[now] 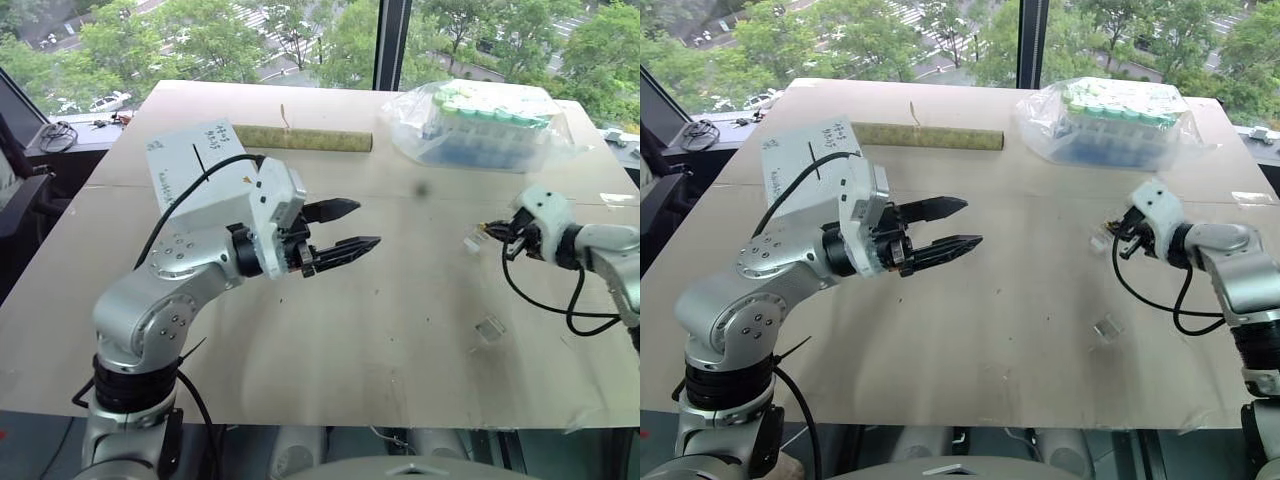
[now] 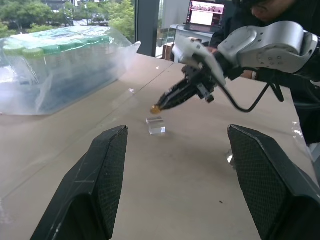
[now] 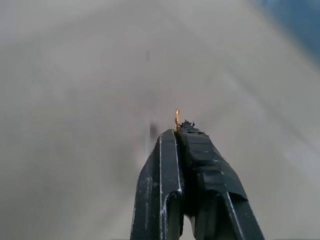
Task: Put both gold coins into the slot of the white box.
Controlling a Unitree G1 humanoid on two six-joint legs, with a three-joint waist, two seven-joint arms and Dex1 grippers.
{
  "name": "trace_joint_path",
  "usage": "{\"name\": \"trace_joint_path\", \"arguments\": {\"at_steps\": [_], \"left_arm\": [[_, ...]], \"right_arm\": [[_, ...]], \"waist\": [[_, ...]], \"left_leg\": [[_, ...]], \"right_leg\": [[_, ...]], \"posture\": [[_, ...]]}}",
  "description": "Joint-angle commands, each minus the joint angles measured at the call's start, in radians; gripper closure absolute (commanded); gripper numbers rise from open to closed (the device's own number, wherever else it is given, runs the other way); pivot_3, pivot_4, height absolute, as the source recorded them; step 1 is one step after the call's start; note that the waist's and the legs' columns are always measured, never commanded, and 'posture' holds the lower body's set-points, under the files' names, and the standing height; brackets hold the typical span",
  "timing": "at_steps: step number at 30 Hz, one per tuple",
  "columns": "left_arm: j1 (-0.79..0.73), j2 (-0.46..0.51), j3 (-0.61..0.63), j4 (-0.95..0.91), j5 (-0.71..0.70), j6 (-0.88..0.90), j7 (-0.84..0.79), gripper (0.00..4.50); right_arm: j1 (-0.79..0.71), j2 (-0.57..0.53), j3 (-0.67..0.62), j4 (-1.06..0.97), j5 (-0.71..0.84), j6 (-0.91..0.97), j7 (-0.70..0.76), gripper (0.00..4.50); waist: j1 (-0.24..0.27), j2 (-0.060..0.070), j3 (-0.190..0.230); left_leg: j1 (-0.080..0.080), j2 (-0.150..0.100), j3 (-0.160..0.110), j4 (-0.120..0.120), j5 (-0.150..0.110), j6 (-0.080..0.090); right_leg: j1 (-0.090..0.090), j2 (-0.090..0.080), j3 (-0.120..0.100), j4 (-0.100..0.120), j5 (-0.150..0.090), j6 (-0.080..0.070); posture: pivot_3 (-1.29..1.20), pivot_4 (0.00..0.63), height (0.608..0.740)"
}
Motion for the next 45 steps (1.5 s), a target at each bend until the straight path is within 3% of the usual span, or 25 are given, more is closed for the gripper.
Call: {"name": "trace_joint_path", "arguments": {"at_steps": [1,10,15,18,21,25,27,45], "left_arm": [[-0.029,-0.005,0.005,0.015,-0.048,-0.001,-0.001,1.26],[-0.135,-0.035,0.004,0.151,-0.173,0.030,-0.049,1.26],[-0.180,-0.024,-0.005,0.220,-0.226,0.041,-0.139,1.26],[-0.213,-0.025,-0.004,0.251,-0.266,0.064,-0.164,1.26],[-0.228,-0.015,-0.015,0.255,-0.279,0.075,-0.193,2.49],[-0.241,-0.007,-0.037,0.258,-0.270,0.073,-0.229,2.49],[-0.249,-0.009,-0.043,0.264,-0.264,0.066,-0.234,2.94],[-0.294,-0.041,-0.080,0.283,-0.232,0.045,-0.265,2.94]], "right_arm": [[0.006,0.011,-0.127,-0.136,0.150,0.103,0.020,4.47],[-0.059,0.060,-0.304,-0.461,0.660,0.377,-0.028,4.47],[-0.103,0.047,-0.316,-0.526,0.828,0.426,-0.115,4.47],[-0.104,0.034,-0.309,-0.543,0.883,0.426,-0.157,4.47],[-0.105,0.024,-0.304,-0.556,0.932,0.417,-0.194,4.50],[-0.104,0.009,-0.290,-0.574,0.976,0.401,-0.231,4.50],[-0.103,0.003,-0.284,-0.576,0.992,0.395,-0.241,4.50],[-0.125,-0.021,-0.195,-0.586,1.035,0.344,-0.270,4.50]], "waist": [[0.000,0.000,0.000],[-0.001,0.000,0.000],[0.000,0.000,0.000],[0.002,0.000,0.000],[0.000,0.000,0.000],[0.000,0.000,0.000],[0.000,0.000,0.000],[0.000,0.000,0.000]], "left_leg": [[0.000,0.000,0.000,0.000,0.000,0.000],[0.000,0.000,0.000,0.000,0.000,0.000],[0.000,0.000,-0.001,0.000,0.000,0.000],[0.000,0.000,-0.001,0.000,0.000,0.000],[-0.001,0.000,0.000,0.000,0.000,0.000],[-0.001,0.000,0.000,0.000,0.000,0.000],[-0.001,0.000,-0.001,0.000,0.000,0.000],[-0.001,0.001,0.000,0.000,0.000,0.000]], "right_leg": [[0.000,0.000,0.000,0.000,0.000,0.000],[0.000,0.000,0.000,0.000,0.000,0.000],[0.000,0.000,0.000,0.000,0.000,0.000],[0.000,0.000,0.000,0.000,0.000,-0.001],[0.000,0.000,0.000,0.000,0.000,-0.001],[0.000,0.000,0.000,0.000,0.000,-0.001],[0.000,0.000,0.000,0.000,0.000,-0.001],[0.000,0.000,0.000,-0.001,-0.001,-0.001]], "posture": [[0.00,0.150,0.740],[0.00,0.150,0.740],[0.00,0.150,0.740],[0.00,0.150,0.740],[0.00,0.150,0.740],[0.00,0.150,0.740],[0.00,0.150,0.740],[0.00,0.150,0.740]]}}
